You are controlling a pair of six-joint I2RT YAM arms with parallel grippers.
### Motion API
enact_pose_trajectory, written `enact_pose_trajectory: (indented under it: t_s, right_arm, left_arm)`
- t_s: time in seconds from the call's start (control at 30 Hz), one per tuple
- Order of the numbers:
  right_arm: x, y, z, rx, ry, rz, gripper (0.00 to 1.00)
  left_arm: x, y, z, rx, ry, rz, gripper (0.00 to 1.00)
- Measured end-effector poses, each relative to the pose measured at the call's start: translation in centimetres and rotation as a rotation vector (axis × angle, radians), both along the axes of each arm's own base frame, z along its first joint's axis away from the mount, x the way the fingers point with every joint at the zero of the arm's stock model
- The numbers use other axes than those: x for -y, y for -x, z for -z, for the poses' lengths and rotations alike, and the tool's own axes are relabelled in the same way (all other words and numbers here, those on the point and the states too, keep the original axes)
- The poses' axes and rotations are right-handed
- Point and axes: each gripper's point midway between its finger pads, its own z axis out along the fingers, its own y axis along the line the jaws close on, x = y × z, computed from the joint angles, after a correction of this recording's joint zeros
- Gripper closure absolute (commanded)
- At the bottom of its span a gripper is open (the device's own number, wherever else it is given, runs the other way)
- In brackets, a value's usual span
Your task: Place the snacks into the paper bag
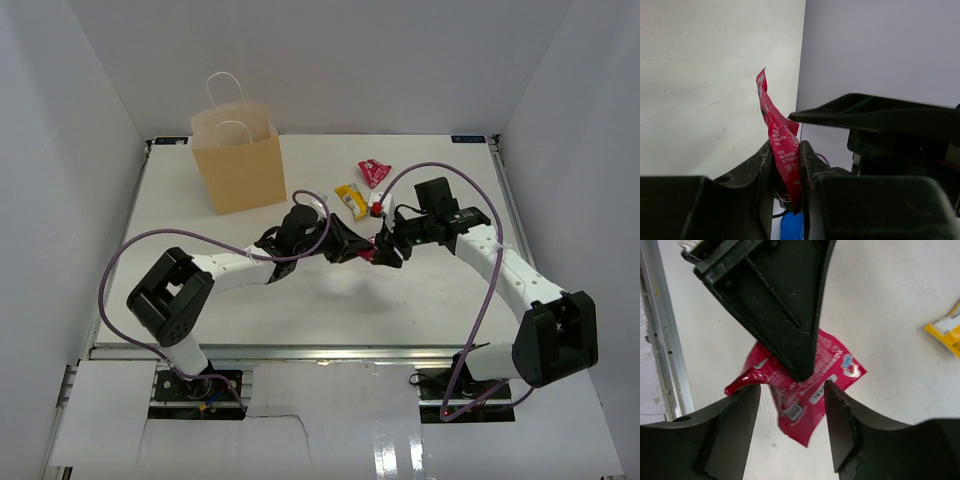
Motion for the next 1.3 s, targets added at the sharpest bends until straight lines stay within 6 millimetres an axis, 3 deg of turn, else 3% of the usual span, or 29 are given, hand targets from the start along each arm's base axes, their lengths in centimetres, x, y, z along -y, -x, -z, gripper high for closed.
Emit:
enact_pose_trajectory:
  t_s: [0.17,0.37,0.43,0.6,0.7,0.77,0.9,1.0,1.1,1.17,1.2,1.3]
  right_arm:
    - [-0.2,-0.7,-1.4,0.035,-0.003,0.003,0.17]
    - [-0.1,-2.2,-4.7,0.103,-0.03,0.017,0.12]
    - [0.0,-2.7,-5.6,0.119,-0.043,0.025,0.12]
    - [0.1,-3.0,-6.0,0.101,-0.058,0.044,0.12]
    - [-0.1,-3.4,-5.3,0.07,-0.055,0.06,0.11]
    - [-0.1,-4.0,-4.9,0.057,-0.049,0.087,0.12]
    - [0.0,-5.7,-4.5,0.038,-0.045,0.182,0.12]
    - [0.2,-7.1,-4.2,0.026,-0.04,0.268,0.11]
    - [0.6,-8.9,-3.9,0.019,-0.036,0.377,0.08]
    - [0.9,-10.3,-3.7,0.018,-0.04,0.456,0.01]
    - [1.1,-11.0,-3.5,0.01,-0.046,0.507,0.04]
    - [1.1,-12.7,-2.9,-0.016,-0.064,0.605,0.05]
  left_arm:
    - [-2.2,-0.7,-1.0,0.044,-0.014,-0.023,0.96]
    - [-9.2,-5.5,-5.5,0.214,-0.111,-0.147,0.96]
    - [-10.8,-7.5,-8.6,0.309,-0.165,-0.169,0.96]
    - [-14.2,-11.0,-20.0,0.636,-0.254,-0.232,0.95]
    - [-18.6,-12.9,-25.2,0.76,-0.304,-0.327,0.94]
    - [-22.5,-14.5,-26.9,0.772,-0.329,-0.413,0.93]
    - [-30.5,-18.3,-26.6,0.669,-0.344,-0.591,0.91]
    - [-33.5,-20.8,-23.7,0.539,-0.325,-0.651,0.88]
    - [-34.3,-22.7,-20.2,0.409,-0.296,-0.658,0.84]
    - [-34.2,-23.3,-18.5,0.339,-0.276,-0.651,0.75]
    - [-34.3,-23.5,-17.7,0.307,-0.267,-0.651,0.66]
    - [-34.3,-23.6,-17.0,0.263,-0.244,-0.652,0.54]
